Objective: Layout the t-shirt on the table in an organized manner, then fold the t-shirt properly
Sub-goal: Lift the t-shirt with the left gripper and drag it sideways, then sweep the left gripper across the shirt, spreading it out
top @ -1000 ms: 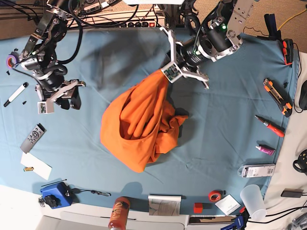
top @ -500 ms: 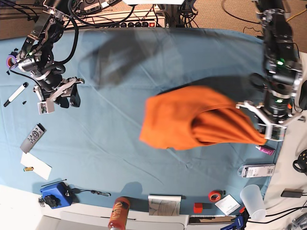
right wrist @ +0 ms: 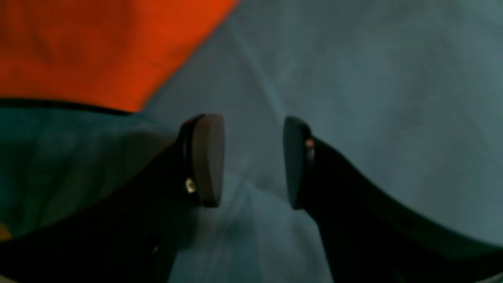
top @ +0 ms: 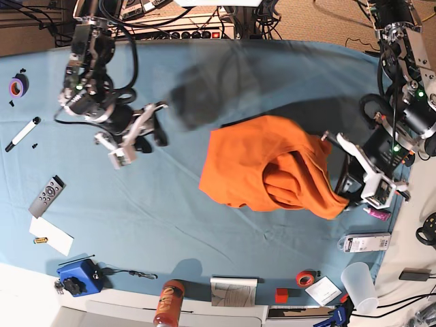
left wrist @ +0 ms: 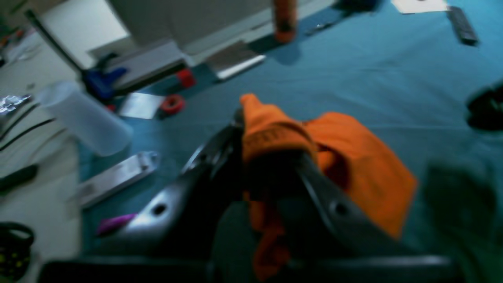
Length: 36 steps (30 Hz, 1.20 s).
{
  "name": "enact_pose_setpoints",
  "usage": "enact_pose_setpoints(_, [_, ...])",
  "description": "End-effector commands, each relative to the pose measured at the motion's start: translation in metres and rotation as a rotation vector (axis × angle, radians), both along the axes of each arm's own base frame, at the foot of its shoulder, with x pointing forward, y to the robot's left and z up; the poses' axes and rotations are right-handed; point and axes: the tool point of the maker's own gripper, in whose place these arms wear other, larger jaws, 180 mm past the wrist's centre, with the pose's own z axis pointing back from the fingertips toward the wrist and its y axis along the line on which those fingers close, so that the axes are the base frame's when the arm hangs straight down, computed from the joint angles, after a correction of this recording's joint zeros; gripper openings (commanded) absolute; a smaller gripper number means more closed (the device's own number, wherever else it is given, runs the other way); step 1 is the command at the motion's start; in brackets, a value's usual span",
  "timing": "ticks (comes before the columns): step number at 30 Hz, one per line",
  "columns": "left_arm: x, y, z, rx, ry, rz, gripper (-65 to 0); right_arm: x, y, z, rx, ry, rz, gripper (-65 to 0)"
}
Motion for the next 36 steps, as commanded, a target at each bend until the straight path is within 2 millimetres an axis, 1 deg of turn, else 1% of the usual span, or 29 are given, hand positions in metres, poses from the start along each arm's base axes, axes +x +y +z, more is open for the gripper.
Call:
enact_pose_setpoints(1, [0.003,0.003,0.017,-0.016,-0.055,0.010,-65.0,0.007,0.008,0.014,0.011,-0.057,0.027,-40.1])
enact_pose_setpoints(3, [0.005,0.004,0.021,-0.024,-0.062,0.021,-65.0,0.006,0.018,0.011,-0.010,-0.063,0.059,-40.1])
enact_pose_setpoints(5, [0.005,-0.001,0.028,-0.031,-0.082,-0.015,-65.0,0.007,0.024,0.010,-0.028,-0.080,0.077,-40.1])
enact_pose_setpoints(7, [0.003,-0.009,0.036,-0.026,-0.109,-0.072,-65.0,0.010,0.024,0.010,-0.039,-0.088,0.060,-40.1])
enact_pose_setpoints(9, [0.003,-0.017,0.039,-0.025,-0.118,-0.103,-65.0,0.011,0.021,0.009,-0.043,-0.087,0.049,-40.1])
enact_pose_setpoints(11, [0.002,-0.033,0.037,-0.027,-0.111,-0.152,-65.0,0.011,0.020,0.009,-0.044,-0.085,0.045,-40.1])
enact_pose_setpoints(13, [-0.003,-0.058,0.031,-0.020,-0.094,-0.226,-65.0,0.011,0.018,0.009,-0.046,-0.086,0.037,-40.1])
enact_pose_setpoints(15, [-0.006,-0.084,0.025,0.011,-0.104,-0.290,-65.0,0.014,0.009,0.010,-0.050,-0.083,-0.001,-40.1])
enact_pose_setpoints(17, [-0.005,-0.107,0.024,0.045,-0.134,-0.314,-65.0,0.018,-0.011,0.009,-0.084,-0.081,-0.079,-40.1])
enact_pose_setpoints(20, [-0.001,-0.138,0.029,0.036,-0.163,-0.316,-65.0,0.022,-0.050,0.013,-0.118,-0.087,-0.201,-40.1])
enact_pose_setpoints(23, [-0.009,-0.179,0.039,0.003,-0.199,-0.400,-65.0,0.020,-0.088,0.018,-0.139,-0.089,-0.310,-40.1])
enact_pose_setpoints(26, [-0.013,-0.223,0.043,-0.028,-0.204,-0.483,-65.0,0.012,-0.123,0.022,-0.160,-0.080,-0.410,-40.1])
enact_pose_setpoints(28, [-0.010,-0.253,0.042,-0.041,-0.186,-0.528,-65.0,0.007,-0.143,0.024,-0.170,-0.079,-0.467,-40.1])
enact_pose_setpoints(32, [0.002,-0.316,0.030,-0.042,-0.107,-0.618,-65.0,-0.004,-0.174,0.031,-0.180,-0.085,-0.563,-40.1])
enact_pose_setpoints(34, [0.006,-0.349,0.025,-0.054,-0.066,-0.665,-65.0,-0.008,-0.187,0.034,-0.184,-0.092,-0.603,-40.1])
enact_pose_setpoints(35, [0.009,-0.360,0.017,-0.040,-0.037,-0.680,-65.0,-0.010,-0.192,0.035,-0.185,-0.096,-0.620,-40.1])
enact_pose_setpoints(36, [0.006,-0.371,0.013,-0.031,-0.040,-0.728,-65.0,-0.011,-0.194,0.036,-0.179,-0.100,-0.629,-40.1])
